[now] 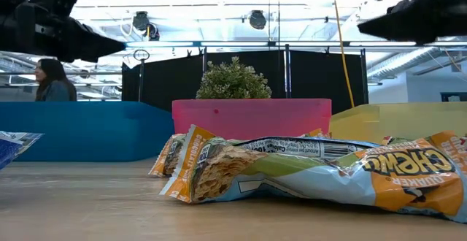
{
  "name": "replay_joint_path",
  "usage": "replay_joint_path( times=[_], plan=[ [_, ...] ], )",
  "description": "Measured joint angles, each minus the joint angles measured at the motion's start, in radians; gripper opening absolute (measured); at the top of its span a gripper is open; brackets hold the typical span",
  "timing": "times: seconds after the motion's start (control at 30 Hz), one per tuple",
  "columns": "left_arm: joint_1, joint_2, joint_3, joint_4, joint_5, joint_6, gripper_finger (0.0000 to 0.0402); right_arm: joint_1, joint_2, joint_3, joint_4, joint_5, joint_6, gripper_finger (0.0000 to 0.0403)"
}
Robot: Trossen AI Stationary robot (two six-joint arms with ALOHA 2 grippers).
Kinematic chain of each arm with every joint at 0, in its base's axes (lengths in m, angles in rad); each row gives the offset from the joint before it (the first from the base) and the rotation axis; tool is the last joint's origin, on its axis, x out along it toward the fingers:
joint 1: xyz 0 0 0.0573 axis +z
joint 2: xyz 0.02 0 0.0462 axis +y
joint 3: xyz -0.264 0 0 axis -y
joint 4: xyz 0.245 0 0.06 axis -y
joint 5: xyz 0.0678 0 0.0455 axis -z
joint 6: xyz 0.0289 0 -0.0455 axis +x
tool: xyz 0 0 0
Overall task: Pick and place Granola Bars by type
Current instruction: Put the bottom red granola bar into the yellow bin
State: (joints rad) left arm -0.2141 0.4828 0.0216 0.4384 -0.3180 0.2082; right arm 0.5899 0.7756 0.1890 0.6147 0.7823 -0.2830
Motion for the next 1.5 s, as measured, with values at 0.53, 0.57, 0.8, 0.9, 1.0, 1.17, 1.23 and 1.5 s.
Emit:
replay_joint_path(
  times=[0.53, 0.57, 0.8, 0.9, 1.0, 1.17, 1.23, 1.5],
  plan=[
    [0.0, 0.001, 0.0, 0.006, -0.006, -0.001, 0.0037, 0.02, 0.519, 1.037, -1.419, 0.003, 0.552, 0.0],
    [0.0, 0.001, 0.0, 0.006, -0.006, -0.001, 0.0036, 0.025, 0.581, 1.114, -1.524, -0.028, 0.616, 0.0],
    [0.0, 0.001, 0.0, 0.0, -0.005, -0.007, 0.0035, 0.093, 0.922, 1.428, -1.867, -0.274, 0.832, 0.0],
    [0.0, 0.001, 0.0, 0.0, -0.005, -0.007, 0.0035, 0.119, 0.996, 1.437, -1.846, -0.375, 0.899, 0.0],
    [0.0, 0.001, 0.0, 0.0, -0.004, -0.009, 0.0035, 0.128, 1.056, 1.433, -1.83, -0.454, 0.966, 0.0],
    [0.0, 0.001, 0.0, 0.0, 0.005, -0.01, 0.0035, 0.155, 1.132, 1.433, -1.767, -0.511, 0.964, 0.003],
    [0.0, 0.001, 0.0, 0.0, 0.005, -0.006, 0.0035, 0.168, 1.152, 1.433, -1.754, -0.533, 0.935, 0.0057],
    [0.0, 0.001, 0.0, 0.0, 0.005, 0.028, 0.0035, 0.197, 1.211, 1.431, -1.727, -0.521, 0.831, 0.0164]
  ],
)
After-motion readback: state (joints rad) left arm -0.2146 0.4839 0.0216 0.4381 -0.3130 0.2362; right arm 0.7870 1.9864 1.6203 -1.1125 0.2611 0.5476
